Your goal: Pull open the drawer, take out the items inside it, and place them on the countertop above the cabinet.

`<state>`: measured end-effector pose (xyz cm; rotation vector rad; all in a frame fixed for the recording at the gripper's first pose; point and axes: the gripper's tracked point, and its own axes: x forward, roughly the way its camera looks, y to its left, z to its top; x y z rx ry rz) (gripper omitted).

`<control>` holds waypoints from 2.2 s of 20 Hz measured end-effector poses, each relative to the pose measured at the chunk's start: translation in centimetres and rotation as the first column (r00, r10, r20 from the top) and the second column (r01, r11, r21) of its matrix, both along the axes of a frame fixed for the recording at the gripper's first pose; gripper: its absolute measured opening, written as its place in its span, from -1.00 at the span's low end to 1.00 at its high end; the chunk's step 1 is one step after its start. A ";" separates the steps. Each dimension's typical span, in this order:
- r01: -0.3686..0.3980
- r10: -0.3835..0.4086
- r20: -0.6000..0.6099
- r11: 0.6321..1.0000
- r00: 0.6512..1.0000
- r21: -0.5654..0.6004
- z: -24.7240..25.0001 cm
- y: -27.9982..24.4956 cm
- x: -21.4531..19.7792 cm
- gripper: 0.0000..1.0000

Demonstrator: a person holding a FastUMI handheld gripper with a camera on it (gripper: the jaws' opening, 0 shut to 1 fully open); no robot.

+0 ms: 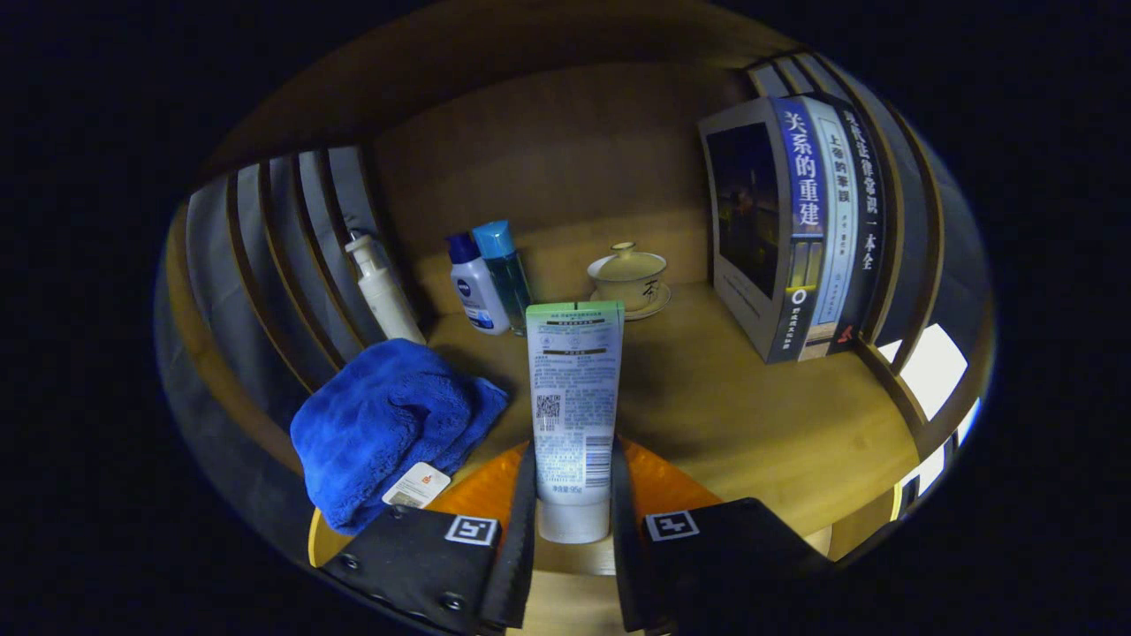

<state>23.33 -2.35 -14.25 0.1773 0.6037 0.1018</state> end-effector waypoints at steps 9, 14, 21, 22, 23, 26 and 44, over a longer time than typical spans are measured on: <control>0.068 -0.069 -0.029 0.997 0.997 -0.035 -2.3 -1.1 0.2 0.06; 0.078 -0.079 -0.009 0.996 0.997 -0.043 -1.9 -1.4 0.2 0.23; 0.081 -0.076 0.127 0.996 0.989 -0.032 2.4 -0.8 0.3 0.82; 0.077 -0.071 0.150 0.996 0.986 -0.036 3.1 -0.7 0.1 0.92; 0.074 -0.066 0.169 0.996 0.983 -0.044 4.0 -0.6 -0.3 0.93; 0.064 -0.048 0.239 0.996 0.970 -0.057 7.0 -0.9 -2.0 0.97; 0.174 -0.050 0.520 0.966 0.853 -0.193 11.1 -7.1 -23.6 0.97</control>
